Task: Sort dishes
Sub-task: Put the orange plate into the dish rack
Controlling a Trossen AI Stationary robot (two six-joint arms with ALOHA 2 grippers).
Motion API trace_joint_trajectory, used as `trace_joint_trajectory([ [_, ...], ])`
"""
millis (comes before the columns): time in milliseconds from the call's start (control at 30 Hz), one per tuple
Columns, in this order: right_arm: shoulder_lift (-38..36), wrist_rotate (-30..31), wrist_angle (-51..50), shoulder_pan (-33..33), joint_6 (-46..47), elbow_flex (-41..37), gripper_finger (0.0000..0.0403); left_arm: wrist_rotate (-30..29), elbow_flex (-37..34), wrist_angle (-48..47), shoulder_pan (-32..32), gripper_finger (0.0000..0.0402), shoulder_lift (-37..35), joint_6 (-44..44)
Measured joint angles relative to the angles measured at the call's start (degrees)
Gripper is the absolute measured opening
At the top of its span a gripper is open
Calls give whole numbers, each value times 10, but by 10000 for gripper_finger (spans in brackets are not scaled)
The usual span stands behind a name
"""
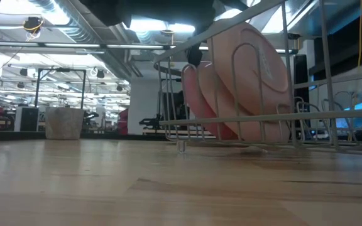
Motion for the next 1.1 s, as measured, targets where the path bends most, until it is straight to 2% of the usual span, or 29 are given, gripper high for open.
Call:
trace_joint_trajectory([
  [267,4,-132,6,-121,-61,0,143,0,0,0,-6,125,0,14],
  [433,14,-249,8,-181,-97,0,143,0,0,0,-7,125,0,15],
  [633,37,-311,7,-212,-141,0,143,0,0,0,-7,125,0,15],
  [1100,71,-312,-49,-210,-154,2,143,2,-1,-4,-7,125,2,28],
])
